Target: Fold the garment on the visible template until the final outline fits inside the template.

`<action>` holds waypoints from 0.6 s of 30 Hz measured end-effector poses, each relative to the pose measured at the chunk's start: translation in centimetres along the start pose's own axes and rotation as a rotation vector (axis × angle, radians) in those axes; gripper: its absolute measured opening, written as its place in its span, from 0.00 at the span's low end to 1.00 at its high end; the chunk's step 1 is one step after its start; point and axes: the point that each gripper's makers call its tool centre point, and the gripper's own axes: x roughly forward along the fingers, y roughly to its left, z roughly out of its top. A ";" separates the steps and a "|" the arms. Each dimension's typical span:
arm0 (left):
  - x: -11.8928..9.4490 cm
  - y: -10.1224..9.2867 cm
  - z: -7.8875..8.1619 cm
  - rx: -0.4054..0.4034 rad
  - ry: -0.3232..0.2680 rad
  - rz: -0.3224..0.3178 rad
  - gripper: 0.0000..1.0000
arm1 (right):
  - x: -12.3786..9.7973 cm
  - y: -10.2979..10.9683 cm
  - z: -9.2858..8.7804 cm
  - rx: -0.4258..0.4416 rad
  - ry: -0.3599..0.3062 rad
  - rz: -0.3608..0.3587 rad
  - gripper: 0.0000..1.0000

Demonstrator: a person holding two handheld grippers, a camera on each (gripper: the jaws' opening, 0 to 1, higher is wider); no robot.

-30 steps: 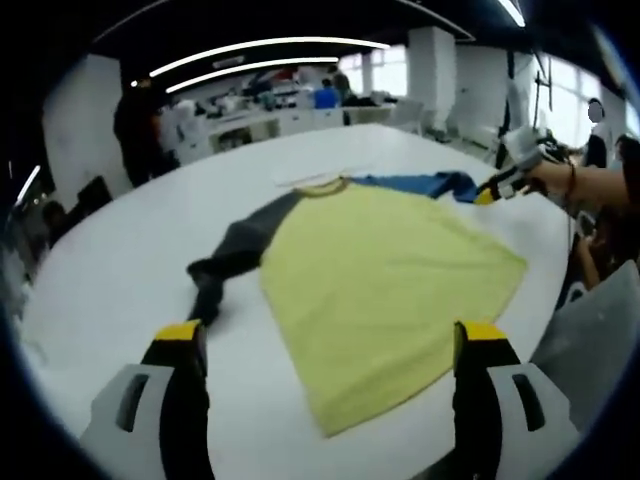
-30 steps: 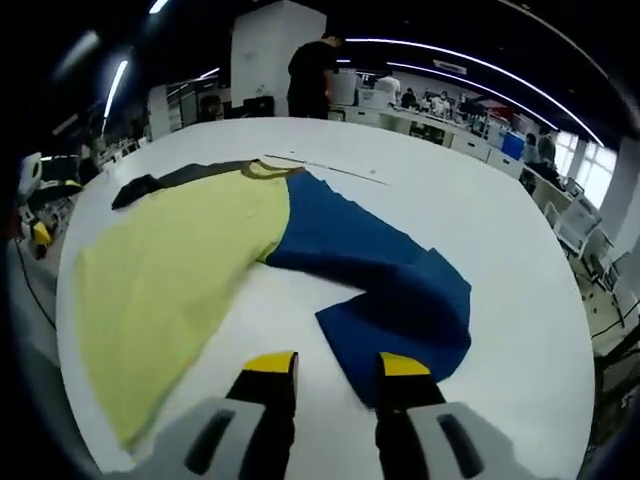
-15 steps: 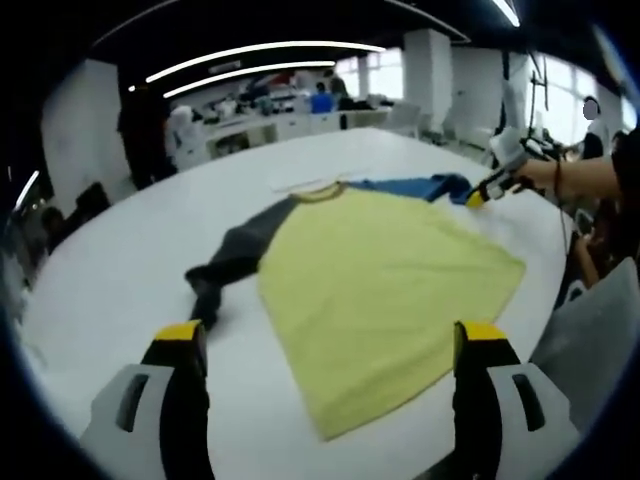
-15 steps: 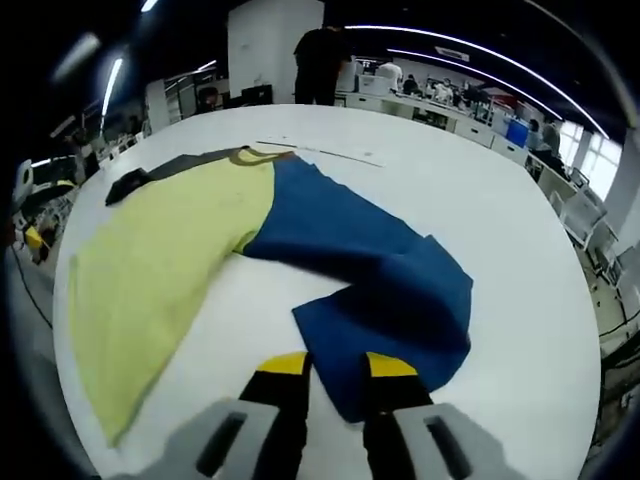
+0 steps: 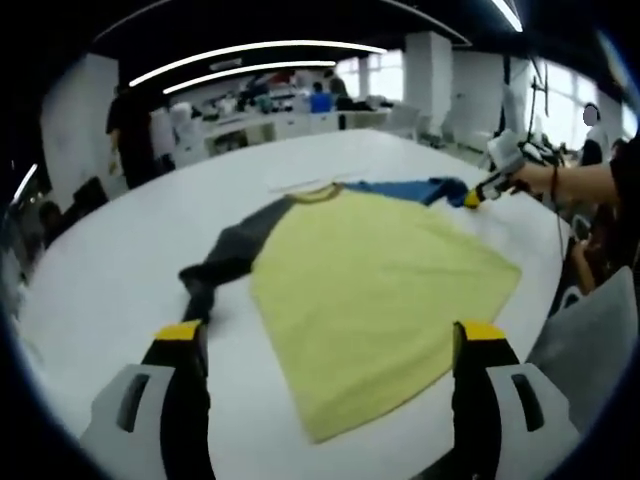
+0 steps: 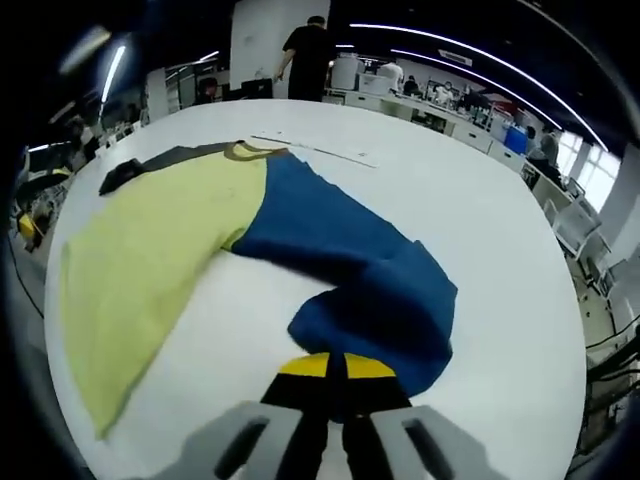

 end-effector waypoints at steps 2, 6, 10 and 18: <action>-0.2 0.0 0.3 -0.002 -0.006 0.003 0.98 | -0.7 0.0 0.7 -0.014 -0.018 -0.003 0.00; -0.5 -0.3 0.7 -0.004 -0.016 0.009 0.98 | -2.2 -0.9 2.6 -0.022 -0.058 -0.027 0.00; -0.4 -0.6 0.4 0.001 -0.002 0.007 0.98 | -3.6 -2.3 3.9 -0.024 -0.086 -0.065 0.00; -0.6 -1.1 0.5 -0.003 -0.009 -0.003 0.99 | -6.2 -6.8 5.0 0.068 -0.115 -0.172 0.00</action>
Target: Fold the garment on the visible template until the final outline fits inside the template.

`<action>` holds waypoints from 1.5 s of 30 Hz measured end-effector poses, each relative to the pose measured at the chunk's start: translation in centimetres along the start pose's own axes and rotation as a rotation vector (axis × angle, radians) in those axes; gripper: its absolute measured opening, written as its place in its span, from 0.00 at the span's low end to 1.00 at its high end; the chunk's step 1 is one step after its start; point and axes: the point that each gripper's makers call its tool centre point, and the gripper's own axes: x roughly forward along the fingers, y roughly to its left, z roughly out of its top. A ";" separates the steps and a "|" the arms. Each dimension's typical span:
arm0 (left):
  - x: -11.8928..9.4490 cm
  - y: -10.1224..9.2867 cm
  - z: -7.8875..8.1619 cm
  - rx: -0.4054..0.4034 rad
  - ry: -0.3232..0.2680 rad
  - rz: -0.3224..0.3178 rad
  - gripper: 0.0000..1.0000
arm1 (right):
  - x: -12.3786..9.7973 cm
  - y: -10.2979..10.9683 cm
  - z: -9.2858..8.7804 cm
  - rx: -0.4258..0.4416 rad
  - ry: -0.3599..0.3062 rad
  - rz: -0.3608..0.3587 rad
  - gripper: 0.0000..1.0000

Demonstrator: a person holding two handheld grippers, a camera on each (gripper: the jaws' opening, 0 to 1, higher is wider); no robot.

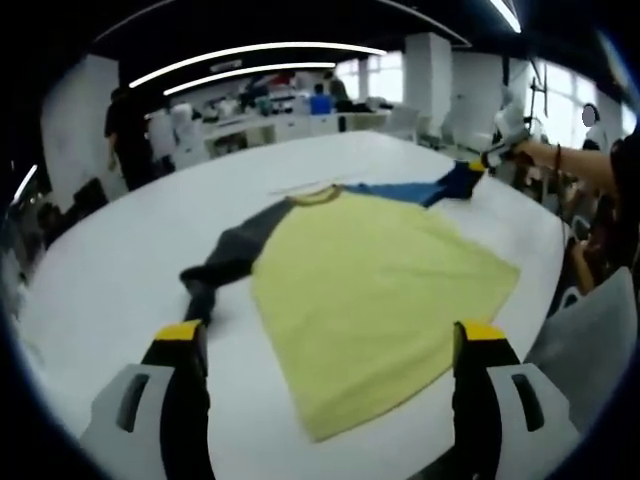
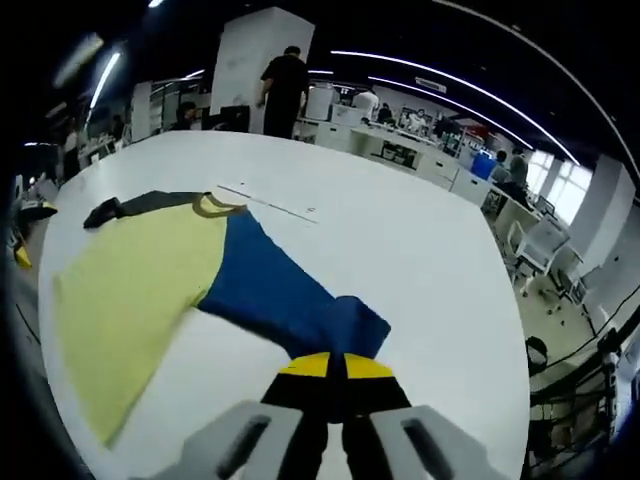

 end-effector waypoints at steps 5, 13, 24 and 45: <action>-0.1 0.2 0.0 -0.005 -0.003 -0.003 0.99 | -0.5 -2.4 -0.4 0.083 0.018 -0.046 0.00; 0.0 -0.2 0.2 -0.005 -0.008 -0.020 0.99 | -0.3 -4.9 -2.3 0.231 0.059 -0.068 0.00; 0.2 -0.6 0.0 -0.003 0.000 -0.028 0.99 | 0.3 -6.8 -5.5 0.319 0.122 -0.118 0.00; 0.1 -0.5 -0.4 0.009 0.017 -0.036 0.99 | 2.3 -8.0 -9.0 0.348 0.234 -0.132 0.00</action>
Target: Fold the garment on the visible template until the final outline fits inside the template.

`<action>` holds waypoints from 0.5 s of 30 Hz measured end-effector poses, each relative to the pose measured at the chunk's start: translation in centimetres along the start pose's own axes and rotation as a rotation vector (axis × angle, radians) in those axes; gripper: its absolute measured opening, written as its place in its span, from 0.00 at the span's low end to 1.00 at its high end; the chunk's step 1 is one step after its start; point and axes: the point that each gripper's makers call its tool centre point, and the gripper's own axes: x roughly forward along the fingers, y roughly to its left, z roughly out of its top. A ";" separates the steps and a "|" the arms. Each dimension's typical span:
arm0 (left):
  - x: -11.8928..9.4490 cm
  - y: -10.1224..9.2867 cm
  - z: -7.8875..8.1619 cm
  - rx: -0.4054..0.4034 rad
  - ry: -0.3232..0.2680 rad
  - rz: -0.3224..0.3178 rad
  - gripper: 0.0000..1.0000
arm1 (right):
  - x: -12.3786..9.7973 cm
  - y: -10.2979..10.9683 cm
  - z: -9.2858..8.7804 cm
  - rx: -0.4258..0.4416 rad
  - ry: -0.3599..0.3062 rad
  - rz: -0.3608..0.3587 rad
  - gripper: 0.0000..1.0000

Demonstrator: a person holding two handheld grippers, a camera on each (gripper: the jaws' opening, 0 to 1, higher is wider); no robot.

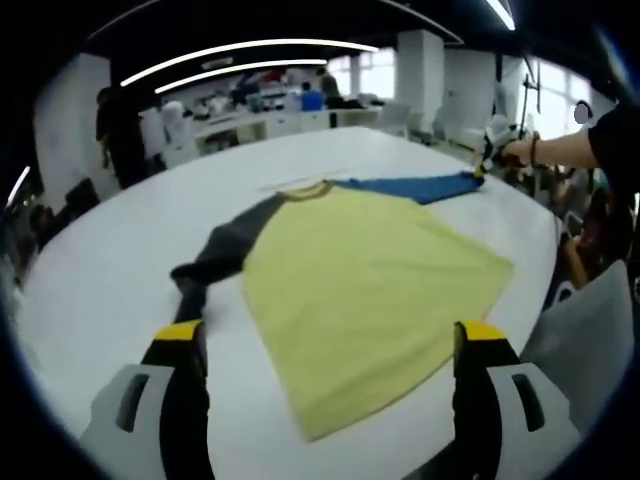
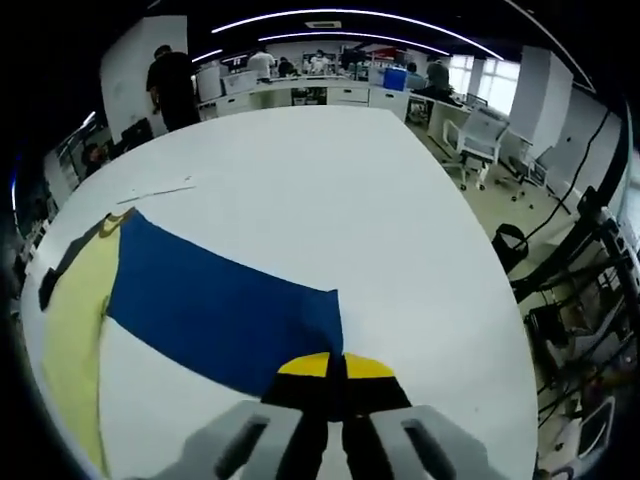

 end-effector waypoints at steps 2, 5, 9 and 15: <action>0.0 0.0 0.0 -0.001 0.000 0.001 0.99 | -0.1 0.0 -0.1 0.007 0.003 0.000 0.00; -0.1 0.0 0.0 -0.004 -0.001 0.003 0.99 | -0.3 0.2 -0.3 0.061 0.019 0.003 0.00; -0.1 0.1 -0.2 0.021 0.014 0.010 0.99 | -0.5 0.5 -0.3 0.082 0.026 0.013 0.00; -0.2 0.4 -0.2 0.024 0.019 0.010 0.99 | -1.0 1.8 0.3 0.076 0.014 0.024 0.00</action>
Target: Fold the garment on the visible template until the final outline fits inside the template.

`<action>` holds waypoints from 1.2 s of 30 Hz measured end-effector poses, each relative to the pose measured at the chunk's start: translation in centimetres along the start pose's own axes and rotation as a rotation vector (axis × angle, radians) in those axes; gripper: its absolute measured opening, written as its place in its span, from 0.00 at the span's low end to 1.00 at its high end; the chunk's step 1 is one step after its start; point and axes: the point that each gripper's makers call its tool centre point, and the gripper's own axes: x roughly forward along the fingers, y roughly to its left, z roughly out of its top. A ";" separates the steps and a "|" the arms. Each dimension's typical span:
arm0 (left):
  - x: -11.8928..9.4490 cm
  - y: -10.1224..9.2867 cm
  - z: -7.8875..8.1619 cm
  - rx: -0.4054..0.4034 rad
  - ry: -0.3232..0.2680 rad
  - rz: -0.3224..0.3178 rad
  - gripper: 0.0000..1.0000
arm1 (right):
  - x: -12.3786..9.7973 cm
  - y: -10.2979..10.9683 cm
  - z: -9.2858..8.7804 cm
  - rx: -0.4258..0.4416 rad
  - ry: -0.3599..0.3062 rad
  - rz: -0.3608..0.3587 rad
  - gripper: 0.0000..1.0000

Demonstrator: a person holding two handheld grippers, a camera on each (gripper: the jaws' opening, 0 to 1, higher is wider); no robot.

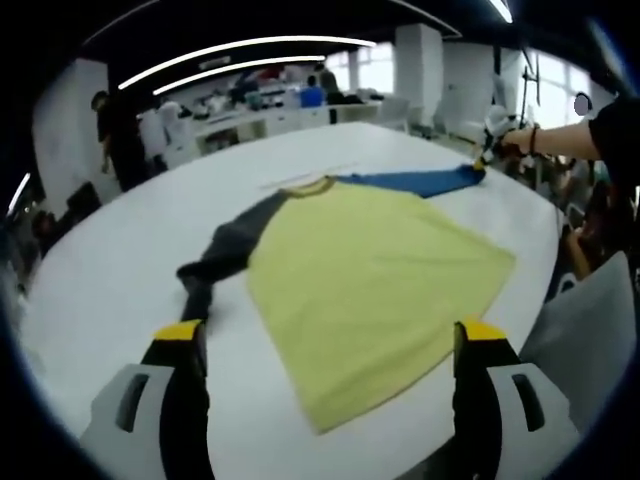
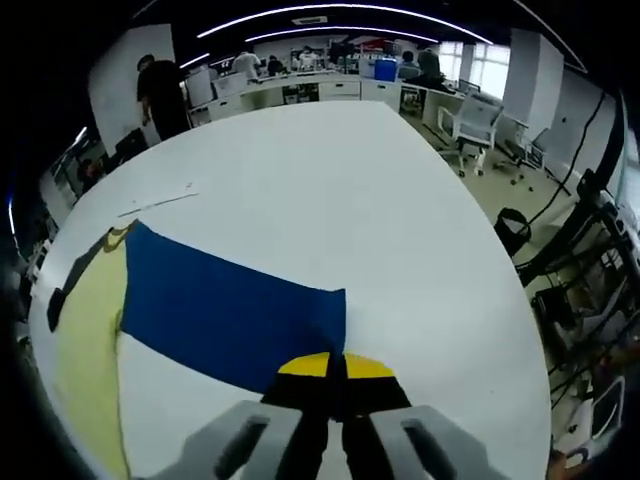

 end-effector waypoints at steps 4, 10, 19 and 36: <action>0.0 0.1 0.0 0.002 0.000 0.000 0.99 | -0.3 1.6 0.6 -0.008 -0.019 0.028 0.00; 0.0 -0.1 0.2 0.002 -0.013 -0.001 0.99 | -0.2 4.2 1.2 -0.009 -0.022 0.066 0.00; 0.3 -0.2 0.0 -0.006 -0.016 -0.008 0.99 | -0.1 7.9 2.1 -0.044 -0.029 0.114 0.00; -1.3 0.7 0.2 -0.023 -0.038 -0.016 0.99 | 0.2 16.2 3.3 -0.113 -0.038 0.239 0.00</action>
